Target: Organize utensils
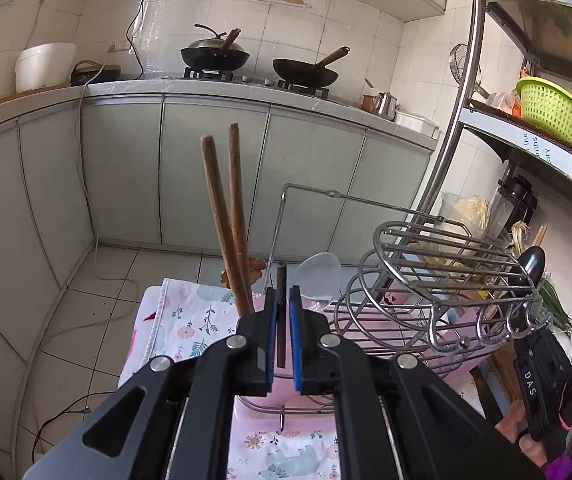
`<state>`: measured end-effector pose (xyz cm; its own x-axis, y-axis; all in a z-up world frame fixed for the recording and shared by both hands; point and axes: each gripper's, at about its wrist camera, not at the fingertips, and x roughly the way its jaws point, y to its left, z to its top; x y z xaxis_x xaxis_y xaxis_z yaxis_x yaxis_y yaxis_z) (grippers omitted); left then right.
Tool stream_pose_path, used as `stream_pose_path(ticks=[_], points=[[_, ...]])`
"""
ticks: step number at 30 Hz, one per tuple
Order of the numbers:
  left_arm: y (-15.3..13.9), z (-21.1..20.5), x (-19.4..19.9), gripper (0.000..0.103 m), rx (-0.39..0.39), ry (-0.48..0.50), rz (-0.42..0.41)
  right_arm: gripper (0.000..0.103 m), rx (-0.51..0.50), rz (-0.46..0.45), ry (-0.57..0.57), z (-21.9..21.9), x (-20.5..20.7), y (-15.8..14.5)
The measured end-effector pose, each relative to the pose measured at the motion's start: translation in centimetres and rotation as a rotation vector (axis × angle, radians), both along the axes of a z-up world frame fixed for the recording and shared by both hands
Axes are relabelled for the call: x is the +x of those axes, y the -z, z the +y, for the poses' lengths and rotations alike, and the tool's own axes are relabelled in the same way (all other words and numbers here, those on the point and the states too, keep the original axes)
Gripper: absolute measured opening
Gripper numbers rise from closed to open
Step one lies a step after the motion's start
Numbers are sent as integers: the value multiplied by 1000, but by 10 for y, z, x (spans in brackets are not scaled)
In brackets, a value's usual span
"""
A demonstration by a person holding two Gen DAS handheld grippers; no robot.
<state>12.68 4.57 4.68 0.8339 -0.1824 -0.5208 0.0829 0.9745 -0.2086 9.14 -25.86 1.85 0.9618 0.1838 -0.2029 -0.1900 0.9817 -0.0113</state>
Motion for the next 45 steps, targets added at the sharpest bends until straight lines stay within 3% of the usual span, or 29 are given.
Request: stream_pose_path(ticks=[2,6,8,10,22,25,30,35,45], points=[[0,-1,0,24,2,-1,7,6,-5,27,-11,1,0,2],[-4,-4,-9,37,-6,16,-15,8,0,79,-25,2,-1,6],[-8,-6,-16,41,6,20,-33,19,5,90,-28,1,-4,7],[-12,-8,-22,42,11,28,-49,32,12,93,-28,0,-8,7],[-27,-19,-75,48,0,51,-114,40,88,146,-40,-4,-42,-11],[-28,-27,-90,50,11,60,-130,49,127,151,-43,-2,-54,-20],[-26,-35,-113,61,5,53,-144,59,150,148,-38,8,-77,-27],[-23,-39,-128,67,13,17,-157,69,116,163,-46,22,-93,-27],[-8,-42,-142,68,23,-51,-131,81,33,168,4,34,-114,-23]])
